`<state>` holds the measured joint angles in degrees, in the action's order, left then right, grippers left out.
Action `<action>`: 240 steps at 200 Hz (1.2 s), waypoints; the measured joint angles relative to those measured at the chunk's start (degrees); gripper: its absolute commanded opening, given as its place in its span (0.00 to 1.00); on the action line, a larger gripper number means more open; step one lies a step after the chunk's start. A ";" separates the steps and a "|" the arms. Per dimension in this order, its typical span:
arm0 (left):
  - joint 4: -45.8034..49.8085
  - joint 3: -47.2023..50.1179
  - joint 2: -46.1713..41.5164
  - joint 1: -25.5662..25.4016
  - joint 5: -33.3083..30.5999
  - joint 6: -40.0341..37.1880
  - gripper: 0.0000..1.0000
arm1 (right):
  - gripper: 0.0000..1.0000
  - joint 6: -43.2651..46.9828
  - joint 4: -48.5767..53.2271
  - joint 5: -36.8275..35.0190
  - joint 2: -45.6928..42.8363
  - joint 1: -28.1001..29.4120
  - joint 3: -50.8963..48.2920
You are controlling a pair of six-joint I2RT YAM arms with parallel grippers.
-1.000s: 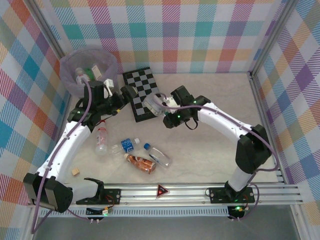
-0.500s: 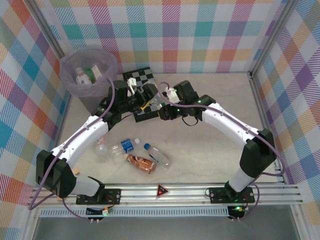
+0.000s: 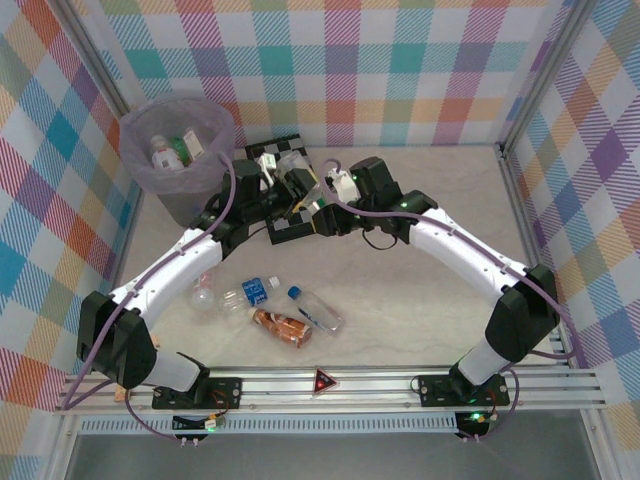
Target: Put the plastic bottles in the bin
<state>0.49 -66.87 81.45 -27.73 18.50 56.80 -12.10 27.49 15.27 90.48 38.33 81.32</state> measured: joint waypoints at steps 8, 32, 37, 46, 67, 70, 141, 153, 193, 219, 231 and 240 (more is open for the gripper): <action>-0.07 0.00 0.09 0.00 0.07 0.02 0.57 | 0.49 -0.17 0.04 -0.02 0.07 -0.02 0.02; -0.02 0.00 0.13 0.00 0.07 0.00 0.55 | 0.62 -0.48 0.44 0.04 0.13 0.00 0.17; -0.02 0.00 0.13 0.00 0.07 -0.02 0.55 | 0.63 -0.48 0.46 0.02 0.13 0.00 0.17; 0.04 0.00 0.15 0.00 0.07 -0.07 0.54 | 0.67 -0.61 0.48 -0.04 0.13 0.00 0.17; 1.07 -0.13 0.61 0.00 0.09 -0.72 0.52 | 0.75 -0.63 0.50 -0.42 -0.44 0.00 -0.37; 1.20 -0.20 0.79 0.00 0.09 -0.90 0.52 | 0.76 -0.68 0.50 -0.48 -0.63 0.00 -0.59; 10.36 -9.86 6.62 1.03 -0.59 -6.01 0.48 | 0.98 1.90 4.61 -4.37 -13.49 -2.14 -8.15; 12.20 -13.11 7.15 2.03 -0.52 -7.45 0.46 | 0.98 2.34 5.55 -4.74 -15.74 -4.20 -8.44; 21.75 -30.10 10.16 9.40 -0.79 -15.04 0.44 | 0.98 2.67 7.13 -5.68 -19.17 -8.66 -8.66; 26.40 -42.01 12.76 18.38 0.02 -18.60 0.41 | 0.98 2.21 7.34 -5.57 -19.19 -8.63 -10.54; 27.82 -47.15 14.53 23.08 0.17 -19.43 0.41 | 0.99 1.75 7.41 -5.66 -19.41 -8.63 -12.17; 29.27 -51.39 16.22 26.56 0.52 -20.15 0.41 | 0.99 1.36 7.43 -5.81 -19.96 -8.63 -13.81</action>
<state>29.76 -118.26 97.67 -1.17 19.03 36.64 -10.74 34.92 9.45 70.52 29.69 67.51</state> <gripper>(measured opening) 0.575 0.989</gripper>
